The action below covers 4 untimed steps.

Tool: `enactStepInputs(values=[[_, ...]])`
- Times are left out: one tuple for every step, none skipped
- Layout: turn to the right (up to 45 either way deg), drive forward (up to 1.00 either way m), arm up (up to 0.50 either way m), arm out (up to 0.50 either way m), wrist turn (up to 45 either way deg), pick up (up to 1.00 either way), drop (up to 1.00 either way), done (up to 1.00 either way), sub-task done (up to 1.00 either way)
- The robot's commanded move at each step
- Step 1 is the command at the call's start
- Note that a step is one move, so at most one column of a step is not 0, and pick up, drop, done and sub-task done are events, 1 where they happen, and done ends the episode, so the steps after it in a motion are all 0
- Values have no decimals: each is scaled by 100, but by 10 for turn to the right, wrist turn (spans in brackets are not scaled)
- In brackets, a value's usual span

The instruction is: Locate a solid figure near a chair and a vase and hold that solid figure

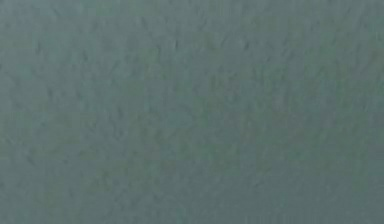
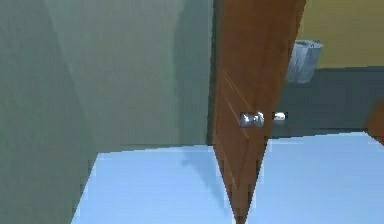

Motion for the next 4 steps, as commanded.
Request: enactStepInputs(values=[[0,15,0,0,0,0,0,0,0],[-420,0,0,0,0,0,0,0,0],[0,20,0,0,0,0,0,0,0],[-450,0,0,0,0,0,0,0,0]])
